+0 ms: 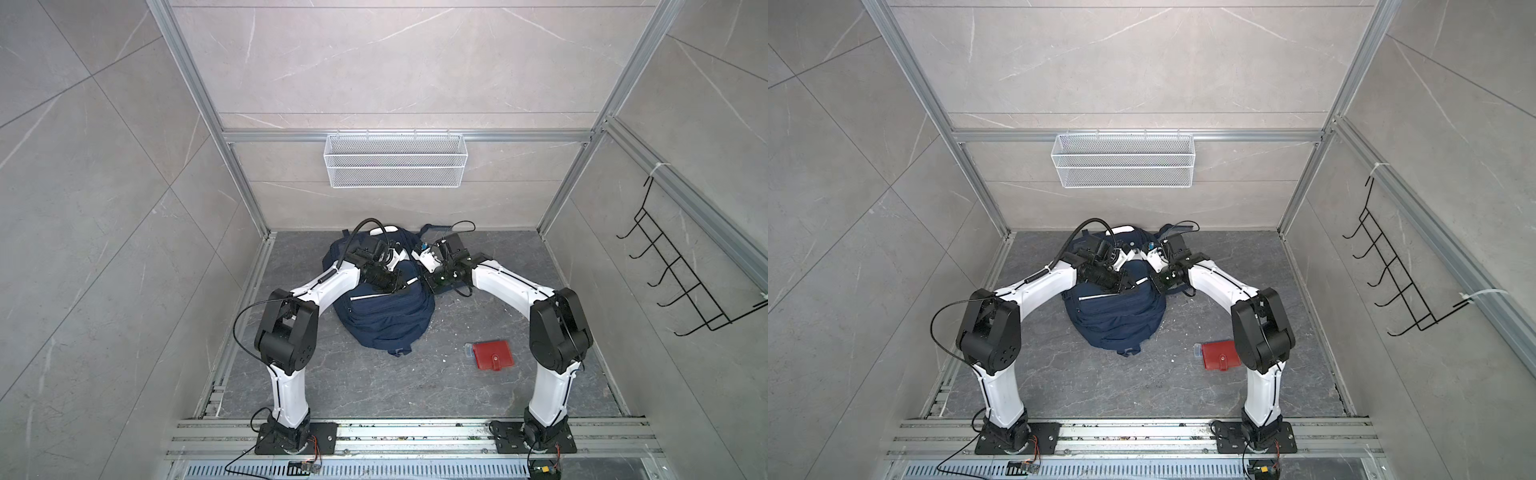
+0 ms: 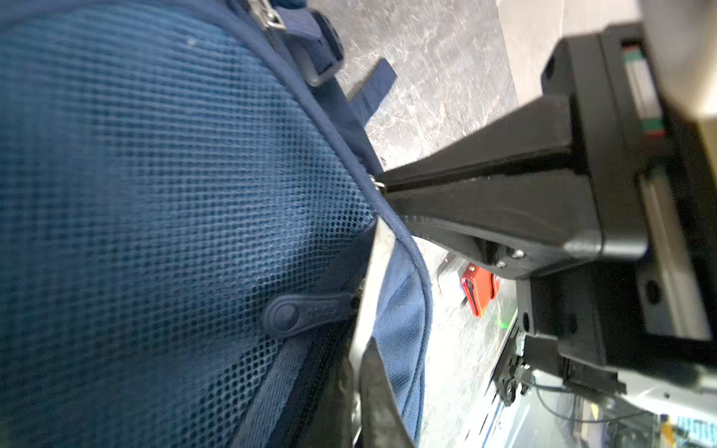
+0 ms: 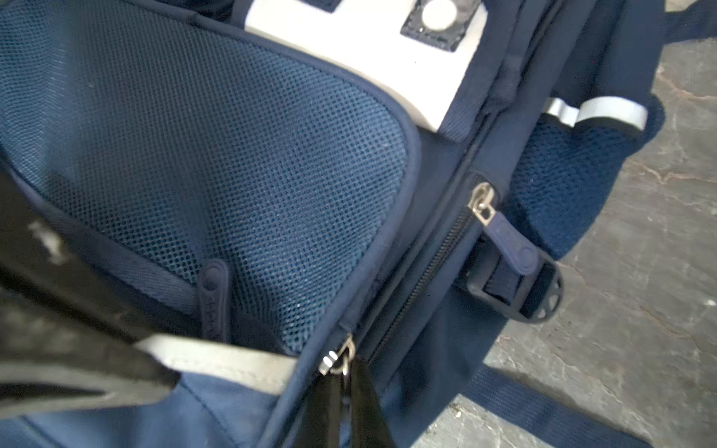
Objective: Pack books, pencil case, and school supplies into a backpack
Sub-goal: Unzip the student bag at the top-center of the table.
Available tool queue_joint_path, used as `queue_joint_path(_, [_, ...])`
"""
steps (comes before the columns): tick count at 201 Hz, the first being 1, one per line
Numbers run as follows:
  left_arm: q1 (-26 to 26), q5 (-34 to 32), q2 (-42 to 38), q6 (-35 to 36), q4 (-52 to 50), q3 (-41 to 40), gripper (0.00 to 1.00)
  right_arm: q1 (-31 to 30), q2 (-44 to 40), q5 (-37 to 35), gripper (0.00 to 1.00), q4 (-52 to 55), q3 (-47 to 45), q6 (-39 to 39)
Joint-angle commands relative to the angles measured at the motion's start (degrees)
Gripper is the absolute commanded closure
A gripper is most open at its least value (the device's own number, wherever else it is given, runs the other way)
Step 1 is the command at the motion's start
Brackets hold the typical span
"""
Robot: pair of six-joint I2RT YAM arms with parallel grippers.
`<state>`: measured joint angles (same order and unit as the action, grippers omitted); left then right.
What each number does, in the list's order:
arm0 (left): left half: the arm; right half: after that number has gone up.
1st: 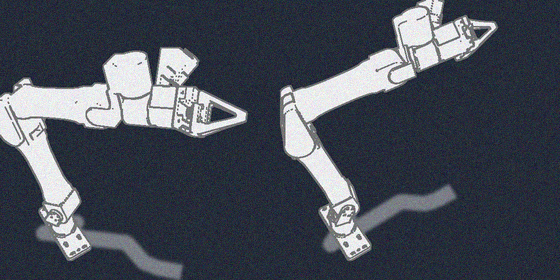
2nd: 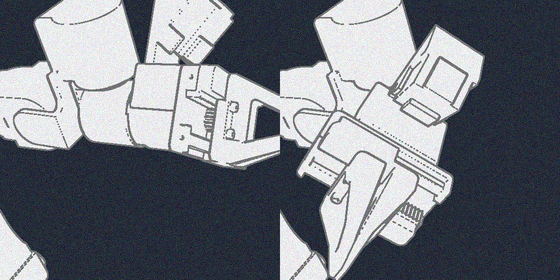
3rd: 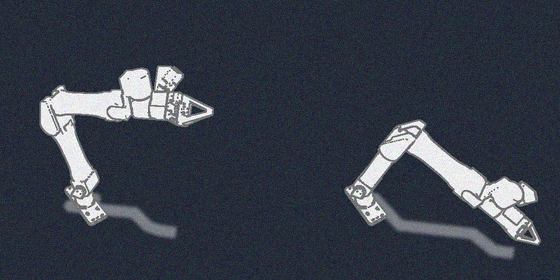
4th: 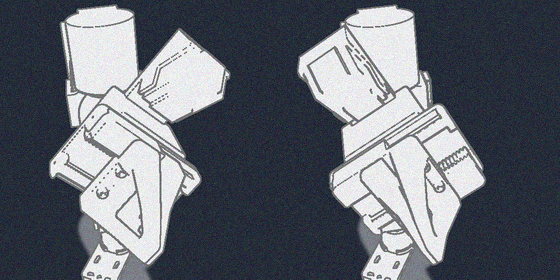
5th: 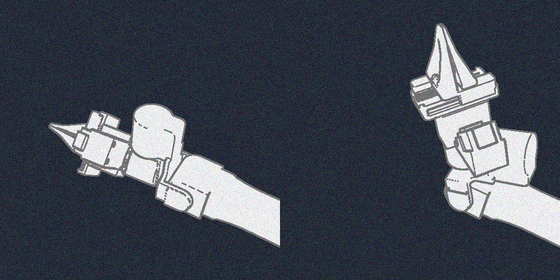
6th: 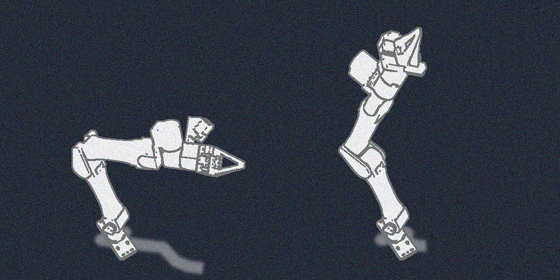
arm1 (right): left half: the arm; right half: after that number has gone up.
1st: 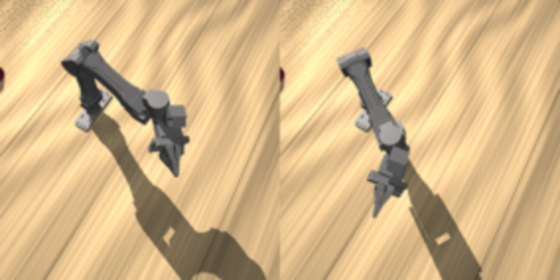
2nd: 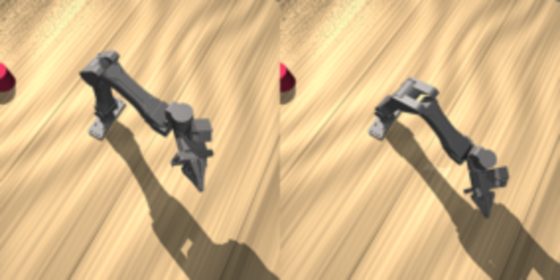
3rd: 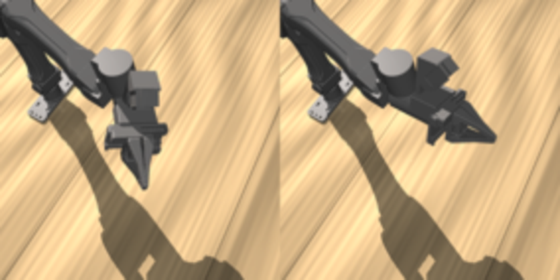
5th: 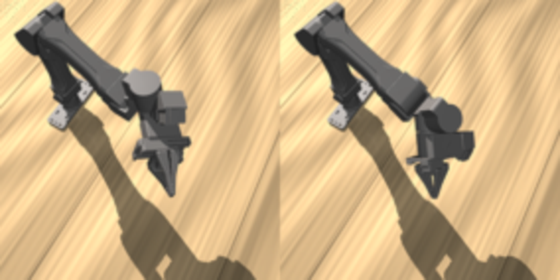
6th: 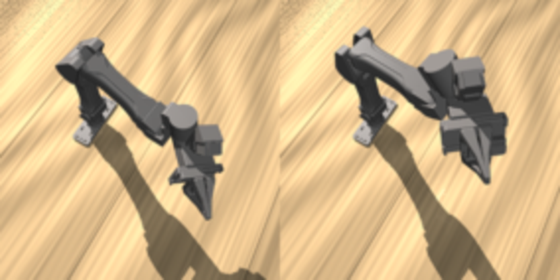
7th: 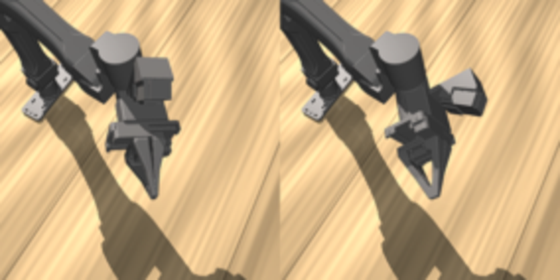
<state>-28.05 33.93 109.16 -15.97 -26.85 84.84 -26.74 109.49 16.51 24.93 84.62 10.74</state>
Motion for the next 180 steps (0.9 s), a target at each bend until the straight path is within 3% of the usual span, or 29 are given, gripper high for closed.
queue_joint_path(1, [1.6,-1.0,-3.2,-9.2,2.1,2.1,1.0,-0.6,-4.1,3.4,1.0,-2.8,-2.5,0.5])
queue_joint_path(65, [6.2,1.5,-2.8,-25.0,14.4,2.6,1.0,-5.4,-11.2,0.4,1.0,-0.3,-10.3,4.6])
queue_joint_path(112, [7.3,2.1,-2.4,-32.5,19.7,5.7,1.0,-10.7,-14.2,-2.2,1.0,3.4,-12.3,7.8])
queue_joint_path(140, [7.2,1.1,-1.8,-39.0,24.1,6.4,1.0,-13.4,-14.4,-1.8,1.0,2.5,-11.8,5.9])
queue_joint_path(180, [6.8,-2.5,-3.7,-45.5,27.6,4.6,1.0,-12.8,-14.8,-3.0,1.0,-2.5,-13.5,0.3])
